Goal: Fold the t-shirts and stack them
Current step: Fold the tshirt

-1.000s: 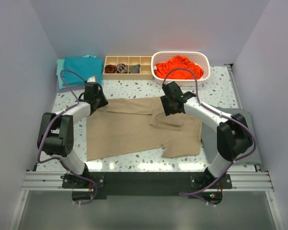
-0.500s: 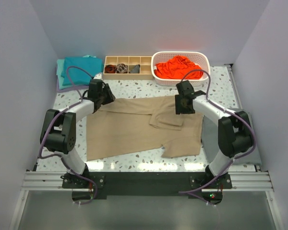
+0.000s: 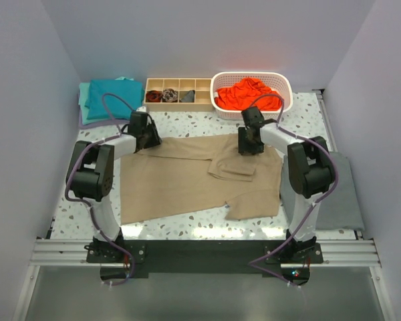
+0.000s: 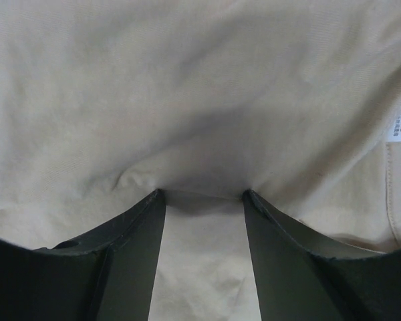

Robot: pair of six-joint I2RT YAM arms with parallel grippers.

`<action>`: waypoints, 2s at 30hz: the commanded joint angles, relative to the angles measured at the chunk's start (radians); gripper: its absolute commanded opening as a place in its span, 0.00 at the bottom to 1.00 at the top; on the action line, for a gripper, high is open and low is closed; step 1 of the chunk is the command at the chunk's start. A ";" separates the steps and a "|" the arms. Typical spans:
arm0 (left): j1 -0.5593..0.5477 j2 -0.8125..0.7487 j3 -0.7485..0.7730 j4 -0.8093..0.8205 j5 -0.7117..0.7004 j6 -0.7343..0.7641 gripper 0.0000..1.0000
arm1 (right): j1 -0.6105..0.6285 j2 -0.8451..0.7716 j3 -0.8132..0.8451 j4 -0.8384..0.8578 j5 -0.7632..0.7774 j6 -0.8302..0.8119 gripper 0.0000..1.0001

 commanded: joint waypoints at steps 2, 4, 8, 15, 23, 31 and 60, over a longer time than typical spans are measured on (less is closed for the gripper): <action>0.013 0.053 -0.011 -0.078 -0.115 0.010 0.38 | -0.040 0.062 0.063 0.020 0.006 0.029 0.55; 0.042 0.073 -0.008 -0.083 -0.112 0.010 0.38 | -0.067 0.096 0.074 0.004 0.012 0.037 0.55; 0.097 0.125 0.044 -0.087 -0.074 0.037 0.38 | -0.113 0.139 0.083 -0.014 -0.016 0.060 0.55; 0.120 0.186 0.136 -0.054 -0.005 0.114 0.39 | -0.117 0.092 0.027 0.000 -0.134 0.062 0.55; 0.120 0.292 0.343 -0.142 0.071 0.198 0.40 | -0.077 0.015 -0.038 -0.046 -0.157 0.031 0.56; 0.120 0.335 0.501 -0.285 0.045 0.291 0.42 | 0.008 -0.140 -0.144 -0.045 -0.097 0.054 0.57; -0.031 -0.804 -0.511 -0.307 -0.274 -0.154 0.57 | 0.083 -0.812 -0.539 -0.218 -0.185 0.203 0.61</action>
